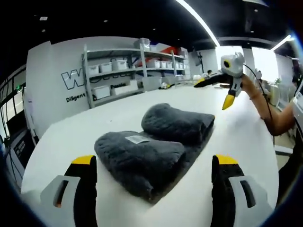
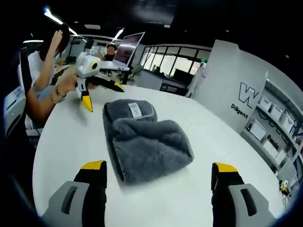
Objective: Open the folded towel by lifting each exposed corner and separating the folded layers until the towel lies flat within the target outline without major curled edges
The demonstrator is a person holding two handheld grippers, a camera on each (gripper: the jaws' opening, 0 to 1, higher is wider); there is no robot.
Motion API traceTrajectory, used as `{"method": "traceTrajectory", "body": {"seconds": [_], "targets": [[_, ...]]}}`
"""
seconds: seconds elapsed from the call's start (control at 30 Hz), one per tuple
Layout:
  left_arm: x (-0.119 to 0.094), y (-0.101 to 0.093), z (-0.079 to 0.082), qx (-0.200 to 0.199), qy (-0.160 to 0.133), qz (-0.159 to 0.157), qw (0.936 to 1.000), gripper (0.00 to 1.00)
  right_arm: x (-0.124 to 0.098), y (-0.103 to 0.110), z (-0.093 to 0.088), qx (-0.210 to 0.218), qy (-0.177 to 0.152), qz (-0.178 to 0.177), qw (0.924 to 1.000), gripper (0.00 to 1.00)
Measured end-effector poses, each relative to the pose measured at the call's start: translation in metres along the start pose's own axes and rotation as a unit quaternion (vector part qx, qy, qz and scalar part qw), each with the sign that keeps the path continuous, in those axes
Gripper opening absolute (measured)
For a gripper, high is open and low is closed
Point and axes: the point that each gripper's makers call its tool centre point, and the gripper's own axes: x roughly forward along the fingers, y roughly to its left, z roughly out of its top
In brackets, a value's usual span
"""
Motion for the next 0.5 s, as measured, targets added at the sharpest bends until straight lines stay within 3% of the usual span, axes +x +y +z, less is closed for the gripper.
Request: {"method": "traceTrajectory", "body": {"seconds": [0.33,0.5], "targets": [[-0.003,-0.002,-0.002,0.009,0.004,0.001,1.0,0.99,0.022,0.037,0.042,-0.114,-0.017,-0.013,0.9932,0.84],[-0.005,0.0,-0.002,0.012,0.004,0.005,0.9999,0.99,0.033,0.047,0.049,-0.143,-0.007,-0.021,0.9895,0.78]]}}
